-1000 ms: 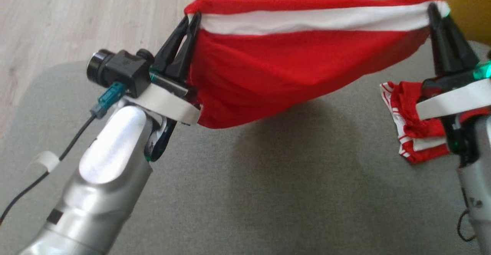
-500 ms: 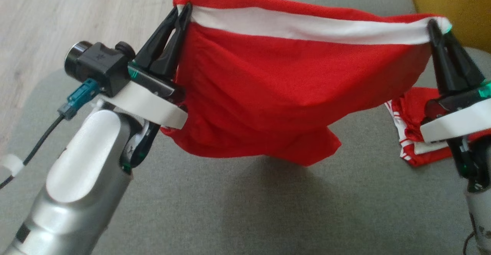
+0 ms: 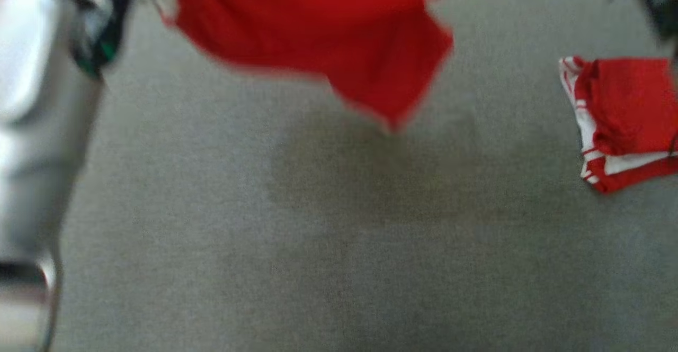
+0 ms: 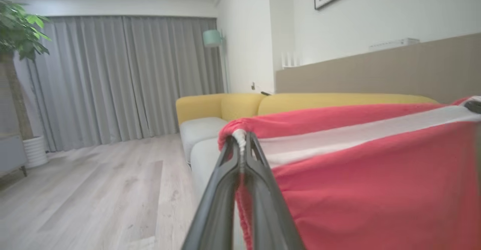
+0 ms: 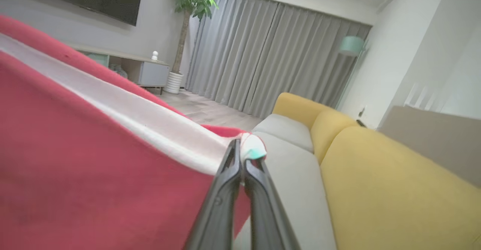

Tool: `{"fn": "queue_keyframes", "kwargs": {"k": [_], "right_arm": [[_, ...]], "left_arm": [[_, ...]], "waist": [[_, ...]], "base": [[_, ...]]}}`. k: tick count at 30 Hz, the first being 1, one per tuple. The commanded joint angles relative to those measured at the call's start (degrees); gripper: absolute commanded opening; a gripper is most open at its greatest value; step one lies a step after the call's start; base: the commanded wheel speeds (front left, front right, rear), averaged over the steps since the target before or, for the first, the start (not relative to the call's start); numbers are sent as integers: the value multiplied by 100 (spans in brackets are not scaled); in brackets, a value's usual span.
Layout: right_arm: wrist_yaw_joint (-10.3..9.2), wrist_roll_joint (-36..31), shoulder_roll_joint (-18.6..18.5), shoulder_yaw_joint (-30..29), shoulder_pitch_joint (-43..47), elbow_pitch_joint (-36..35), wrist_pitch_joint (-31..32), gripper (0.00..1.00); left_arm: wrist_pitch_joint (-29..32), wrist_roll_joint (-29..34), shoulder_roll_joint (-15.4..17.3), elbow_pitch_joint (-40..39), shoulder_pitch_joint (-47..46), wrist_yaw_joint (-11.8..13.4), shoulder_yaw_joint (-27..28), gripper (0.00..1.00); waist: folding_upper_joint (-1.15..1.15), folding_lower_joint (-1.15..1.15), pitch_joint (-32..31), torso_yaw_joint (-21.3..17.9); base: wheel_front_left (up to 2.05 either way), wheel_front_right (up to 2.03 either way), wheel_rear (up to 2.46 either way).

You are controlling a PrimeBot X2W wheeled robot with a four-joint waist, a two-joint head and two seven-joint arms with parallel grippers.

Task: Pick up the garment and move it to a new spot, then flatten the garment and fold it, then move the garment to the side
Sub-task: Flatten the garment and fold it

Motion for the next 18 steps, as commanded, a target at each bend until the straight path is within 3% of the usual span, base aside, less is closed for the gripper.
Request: {"fn": "queue_keyframes", "kwargs": {"k": [1, 7, 11, 18], "right_arm": [[-4, -147, 51, 17, -520, 190, -186, 0], [-4, -588, 453, 67, -1547, 1487, -935, 0], [-4, -686, 607, 264, -1556, 2280, -1322, 0], [-4, -345, 510, 1041, -749, 3334, -1460, 0]], "left_arm": [[-209, 51, 187, 130, -642, -21, 343, 0], [-956, -10, 26, 1111, -1360, -91, 404, 0], [-1260, -156, -199, 1547, -1267, -130, 173, 0], [-1363, -816, -307, 1482, -78, -137, -1092, 0]], "waist": [[0, -2, 498, -146], [0, -2, 671, -187], [0, -2, 695, -101], [0, -2, 500, 79]], "base": [[0, 0, 0], [0, 0, 0], [0, 0, 0], [0, 0, 0]]}}
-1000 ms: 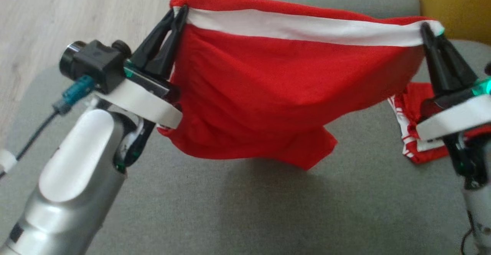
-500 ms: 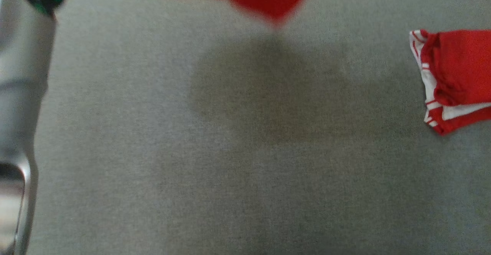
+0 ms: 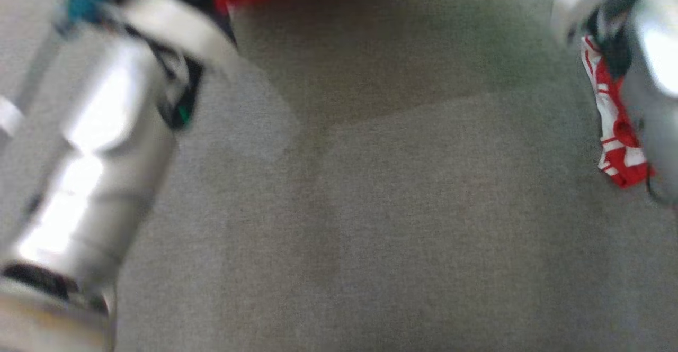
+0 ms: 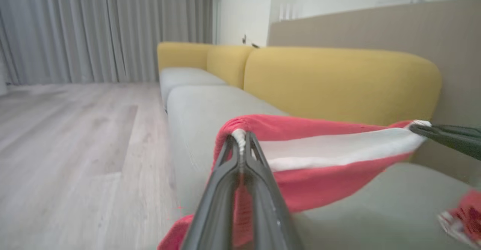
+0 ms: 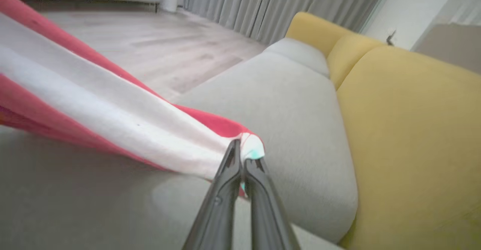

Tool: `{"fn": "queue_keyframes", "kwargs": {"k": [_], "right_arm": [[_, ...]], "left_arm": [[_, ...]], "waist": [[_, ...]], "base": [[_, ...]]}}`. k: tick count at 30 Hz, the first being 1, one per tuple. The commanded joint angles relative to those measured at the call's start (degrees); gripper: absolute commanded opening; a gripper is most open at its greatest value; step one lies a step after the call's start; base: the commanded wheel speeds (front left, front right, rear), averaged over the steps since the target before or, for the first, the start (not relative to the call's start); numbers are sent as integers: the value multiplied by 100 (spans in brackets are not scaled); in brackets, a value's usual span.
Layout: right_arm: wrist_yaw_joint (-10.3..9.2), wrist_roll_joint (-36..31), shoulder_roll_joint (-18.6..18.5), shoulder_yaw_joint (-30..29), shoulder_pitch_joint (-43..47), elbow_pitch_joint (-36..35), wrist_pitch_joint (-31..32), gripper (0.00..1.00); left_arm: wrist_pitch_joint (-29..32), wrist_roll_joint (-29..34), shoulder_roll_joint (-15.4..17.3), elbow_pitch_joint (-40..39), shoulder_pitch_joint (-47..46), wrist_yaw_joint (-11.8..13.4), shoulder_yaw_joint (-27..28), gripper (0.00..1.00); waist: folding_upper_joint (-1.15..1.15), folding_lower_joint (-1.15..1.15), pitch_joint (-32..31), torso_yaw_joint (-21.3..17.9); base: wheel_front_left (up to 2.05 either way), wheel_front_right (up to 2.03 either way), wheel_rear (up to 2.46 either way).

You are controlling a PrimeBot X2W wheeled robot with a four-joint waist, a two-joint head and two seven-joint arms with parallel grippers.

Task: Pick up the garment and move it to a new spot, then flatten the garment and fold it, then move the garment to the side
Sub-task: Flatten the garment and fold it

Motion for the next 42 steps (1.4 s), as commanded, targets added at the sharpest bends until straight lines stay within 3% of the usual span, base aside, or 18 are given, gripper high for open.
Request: {"fn": "queue_keyframes", "kwargs": {"k": [1, 7, 13, 21, 24, 28, 34, 42], "right_arm": [[-5, 183, -83, 225, 214, -3, -3, 0], [-5, 1308, -580, 1413, 1099, -65, 695, 0], [-5, 2662, -1566, 2706, 1747, -1017, 1741, 0], [-5, 4137, -2545, 3521, 2315, -2252, 2469, 0], [-5, 4540, -2811, 3689, 2618, -2628, 2660, 0], [-5, 4604, -3225, 3933, 2942, -3226, 2744, 0], [-5, 4852, -3517, 3762, 3052, -3673, 2584, 0], [-5, 4578, -3383, 2972, 2766, -3677, 1895, 0]], "left_arm": [[-53, -172, 280, -224, 129, 12, -106, 0], [-80, -709, 600, -612, 1216, 11, -1104, 0], [-100, -985, 910, -917, 1995, 11, -1719, 0], [-42, -1072, 1093, -1249, 2724, 23, -2183, 0], [46, -1153, 1167, -1494, 3038, 115, -2256, 0], [225, -1349, 1375, -1972, 3505, 291, -2303, 0], [219, -1435, 1684, -2621, 3807, 636, -2203, 0], [191, -1417, 1729, -3038, 3452, 1047, -1870, 0]], "waist": [[0, 0, -119, 98], [0, 0, -488, 206], [0, 0, -958, 233], [0, 0, -1585, 266], [0, 0, -1794, 276], [0, 0, -1998, 266], [0, 0, -2033, 267], [0, 0, -1599, 420]], "base": [[0, 0, 0], [0, 0, 0], [0, 0, 0], [0, 0, 0], [0, 0, 0], [0, 0, 0], [0, 0, 0], [0, 0, 0]]}}
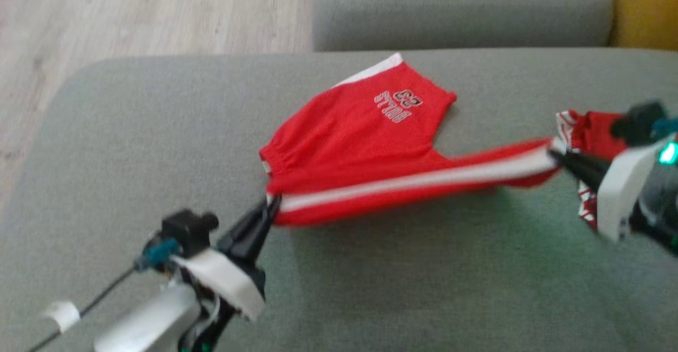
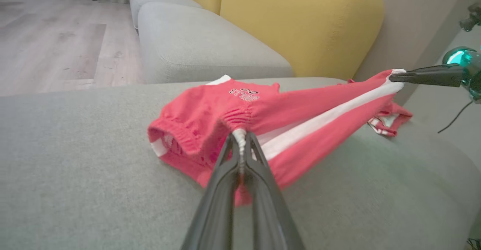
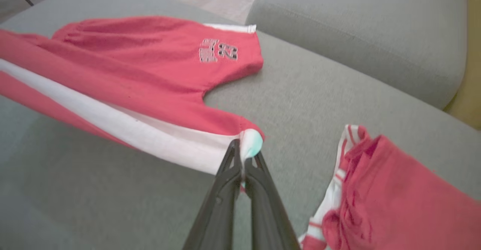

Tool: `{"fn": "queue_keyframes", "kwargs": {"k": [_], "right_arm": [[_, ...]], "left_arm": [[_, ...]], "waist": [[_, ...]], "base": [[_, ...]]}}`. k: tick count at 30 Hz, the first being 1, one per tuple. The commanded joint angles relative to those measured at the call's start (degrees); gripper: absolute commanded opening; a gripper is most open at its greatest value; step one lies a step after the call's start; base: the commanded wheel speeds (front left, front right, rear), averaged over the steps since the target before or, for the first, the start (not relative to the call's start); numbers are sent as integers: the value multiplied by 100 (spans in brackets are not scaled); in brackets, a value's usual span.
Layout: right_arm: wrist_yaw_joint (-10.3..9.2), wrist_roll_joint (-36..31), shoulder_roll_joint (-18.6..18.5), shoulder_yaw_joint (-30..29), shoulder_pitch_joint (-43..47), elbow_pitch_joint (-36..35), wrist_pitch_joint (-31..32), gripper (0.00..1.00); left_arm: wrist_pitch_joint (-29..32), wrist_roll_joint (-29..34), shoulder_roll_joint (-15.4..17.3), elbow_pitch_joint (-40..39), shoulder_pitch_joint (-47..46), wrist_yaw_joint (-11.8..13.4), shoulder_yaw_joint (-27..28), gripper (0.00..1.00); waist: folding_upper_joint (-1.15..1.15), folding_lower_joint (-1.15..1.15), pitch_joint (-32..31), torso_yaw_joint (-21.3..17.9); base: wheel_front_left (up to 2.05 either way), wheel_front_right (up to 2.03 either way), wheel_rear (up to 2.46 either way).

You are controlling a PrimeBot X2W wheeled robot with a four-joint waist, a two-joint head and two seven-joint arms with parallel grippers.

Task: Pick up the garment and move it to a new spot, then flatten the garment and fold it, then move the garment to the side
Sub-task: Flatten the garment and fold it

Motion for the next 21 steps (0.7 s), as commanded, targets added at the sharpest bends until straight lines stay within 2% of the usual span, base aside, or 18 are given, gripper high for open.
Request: {"fn": "queue_keyframes", "kwargs": {"k": [1, 9, 14, 21], "right_arm": [[-5, -90, -121, -227, -264, 24, -101, 0], [-5, -1072, 523, -882, -1344, 855, -100, 0], [-5, -1606, 836, -928, -1955, 1438, 29, 0], [-5, -2097, 1094, -795, -2636, 2106, 16, 0]], "left_arm": [[-64, 10, 182, -71, -458, 62, 366, 0], [-174, 29, -225, 482, -1223, 236, 754, 0], [-208, 75, -602, 929, -1681, 91, 779, 0], [-302, 206, -1144, 1690, -2267, -105, 844, 0]], "waist": [[0, 0, 219, 85], [0, 0, 1152, 572], [0, 0, 1618, 889], [0, 0, 2115, 1174]], "base": [[0, 0, 0], [0, 0, 0], [0, 0, 0], [0, 0, 0]]}}
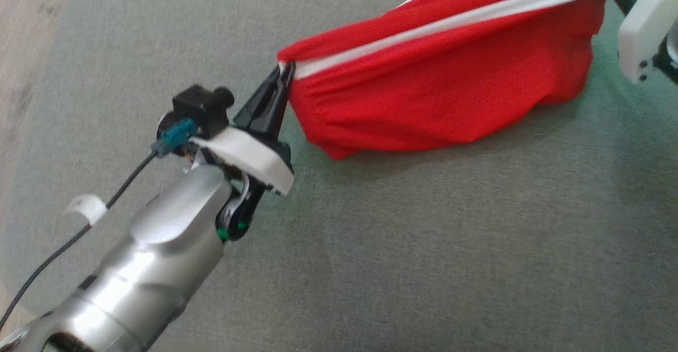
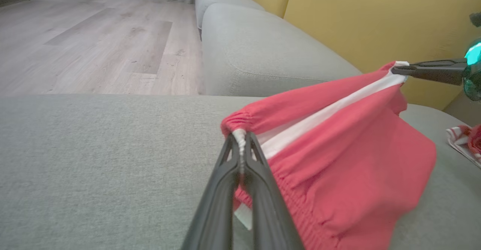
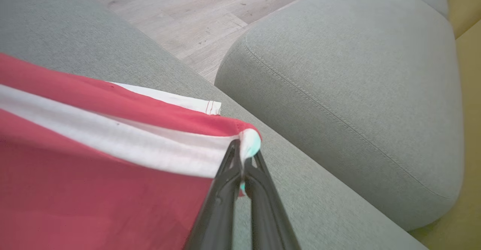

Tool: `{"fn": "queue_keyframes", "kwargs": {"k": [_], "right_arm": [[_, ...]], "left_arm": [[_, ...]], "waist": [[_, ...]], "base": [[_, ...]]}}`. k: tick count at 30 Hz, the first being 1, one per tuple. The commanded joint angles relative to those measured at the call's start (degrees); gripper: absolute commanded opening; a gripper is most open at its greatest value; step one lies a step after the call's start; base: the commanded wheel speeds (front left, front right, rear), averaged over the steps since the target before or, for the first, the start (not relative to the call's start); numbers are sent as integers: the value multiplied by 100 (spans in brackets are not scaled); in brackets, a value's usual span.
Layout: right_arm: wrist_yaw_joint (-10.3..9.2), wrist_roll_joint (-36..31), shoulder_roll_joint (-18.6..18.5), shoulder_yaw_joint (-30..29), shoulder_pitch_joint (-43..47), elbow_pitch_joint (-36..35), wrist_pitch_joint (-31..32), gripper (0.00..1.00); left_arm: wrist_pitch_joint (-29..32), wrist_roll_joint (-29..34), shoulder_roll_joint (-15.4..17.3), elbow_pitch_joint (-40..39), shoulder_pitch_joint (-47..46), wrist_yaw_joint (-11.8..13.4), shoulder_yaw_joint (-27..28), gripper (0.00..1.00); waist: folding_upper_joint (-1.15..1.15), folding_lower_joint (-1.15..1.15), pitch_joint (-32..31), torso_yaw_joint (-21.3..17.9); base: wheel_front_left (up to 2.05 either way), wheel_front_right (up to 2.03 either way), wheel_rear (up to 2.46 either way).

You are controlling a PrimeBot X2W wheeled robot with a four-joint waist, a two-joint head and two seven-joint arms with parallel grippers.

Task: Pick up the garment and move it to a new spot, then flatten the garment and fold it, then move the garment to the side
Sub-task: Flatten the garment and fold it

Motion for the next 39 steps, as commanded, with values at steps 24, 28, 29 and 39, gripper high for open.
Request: {"fn": "queue_keyframes", "kwargs": {"k": [24, 28, 29, 39], "right_arm": [[-5, -713, 358, 207, -1255, 1645, -681, 100], [-5, -691, 442, 14, -1213, 1955, -976, 100], [-5, -648, 477, -89, -1198, 2030, -1090, 100], [-5, -322, 1087, -1297, -647, 2226, -2536, 100]], "left_arm": [[-166, 834, -641, 1249, -973, -294, 1021, 100], [-166, 1106, -584, 1127, -887, -203, 1352, 100], [-166, 1183, -562, 1078, -850, -177, 1442, 100], [-166, 2003, -369, 63, -51, 134, 2612, 100]], "waist": [[0, -2, 825, 444], [0, -2, 608, 362], [0, -2, 536, 332], [0, -2, -321, -73]], "base": [[0, 0, 0], [0, 0, 0], [0, 0, 0], [0, 0, 0]]}}
